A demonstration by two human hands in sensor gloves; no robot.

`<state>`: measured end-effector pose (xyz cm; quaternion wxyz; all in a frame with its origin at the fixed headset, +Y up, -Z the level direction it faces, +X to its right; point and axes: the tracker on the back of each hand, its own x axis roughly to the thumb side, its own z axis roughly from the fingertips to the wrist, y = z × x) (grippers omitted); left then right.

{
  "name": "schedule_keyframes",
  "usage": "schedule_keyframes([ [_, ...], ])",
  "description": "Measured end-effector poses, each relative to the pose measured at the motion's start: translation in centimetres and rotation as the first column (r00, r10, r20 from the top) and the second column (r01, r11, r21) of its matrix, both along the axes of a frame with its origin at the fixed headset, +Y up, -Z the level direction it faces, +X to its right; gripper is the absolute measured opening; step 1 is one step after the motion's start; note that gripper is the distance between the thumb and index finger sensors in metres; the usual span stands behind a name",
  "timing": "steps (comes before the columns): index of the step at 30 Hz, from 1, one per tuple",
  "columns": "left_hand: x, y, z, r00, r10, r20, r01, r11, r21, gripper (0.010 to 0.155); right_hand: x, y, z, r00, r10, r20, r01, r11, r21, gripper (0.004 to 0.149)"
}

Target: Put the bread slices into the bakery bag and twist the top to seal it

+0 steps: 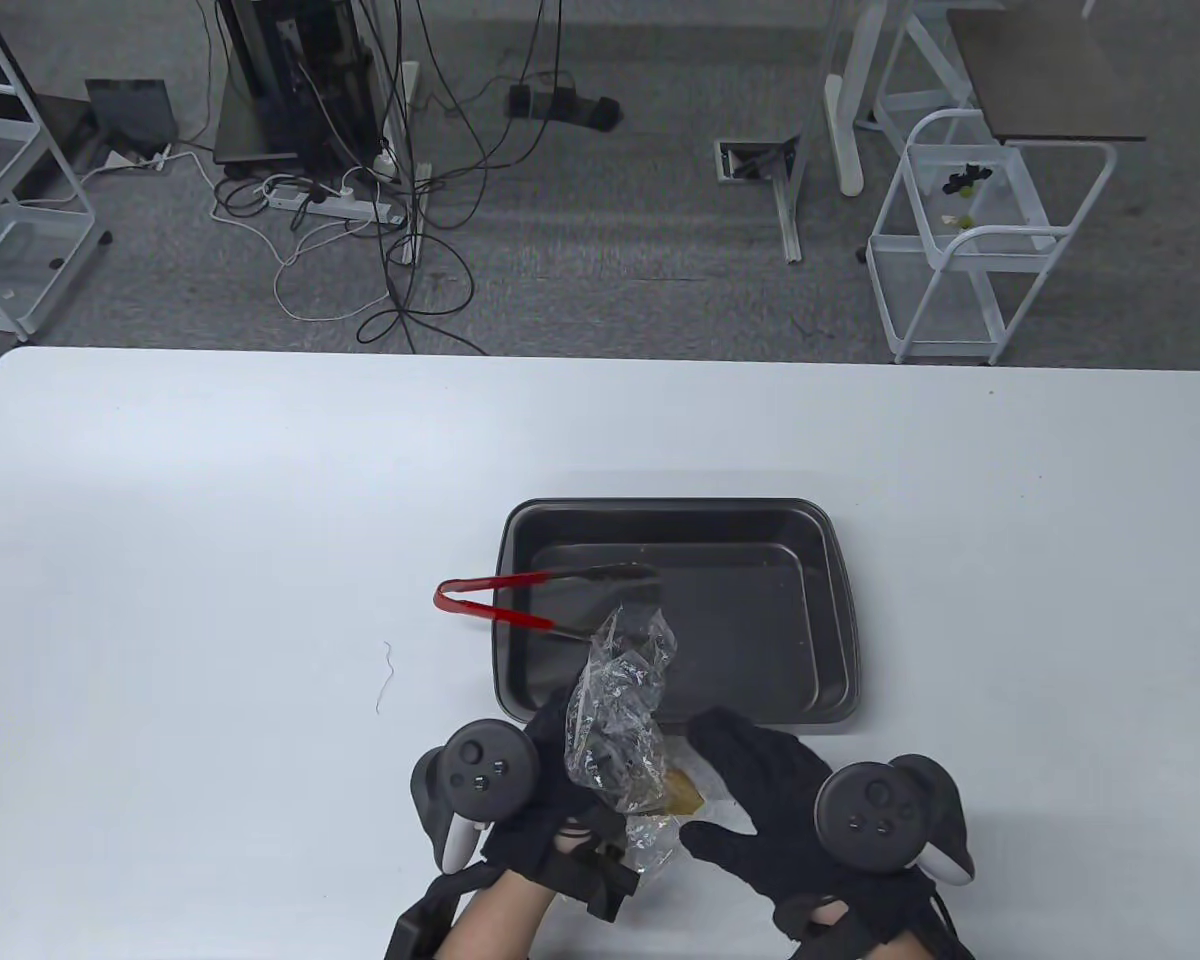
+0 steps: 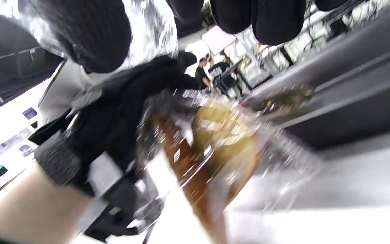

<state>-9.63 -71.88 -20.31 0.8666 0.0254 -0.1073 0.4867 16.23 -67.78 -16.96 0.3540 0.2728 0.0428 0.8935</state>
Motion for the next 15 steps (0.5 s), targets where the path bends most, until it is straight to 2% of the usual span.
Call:
schedule_keyframes([
  [5, -0.1, 0.9, -1.9, 0.996, -0.066, 0.062, 0.071, 0.993, -0.090, 0.053, 1.8, 0.7, -1.3, 0.999, 0.048, -0.015, -0.047, 0.997, 0.061, 0.115],
  [9, -0.5, 1.8, -4.2, 0.966, -0.076, 0.246, 0.118, 0.979, -0.163, 0.053, 1.5, 1.7, -1.8, 0.993, 0.112, -0.045, -0.097, 0.963, 0.253, 0.121],
  [11, -0.5, 2.1, -5.0, 0.941, -0.086, 0.328, 0.158, 0.967, -0.200, 0.053, 1.0, 2.3, -1.7, 0.990, 0.140, -0.019, -0.124, 0.927, 0.355, 0.123],
  [15, -0.1, 2.8, -6.3, 0.843, -0.140, 0.520, 0.306, 0.919, -0.248, 0.053, -0.6, 3.4, -1.1, 0.965, 0.256, 0.057, -0.236, 0.753, 0.614, 0.127],
])
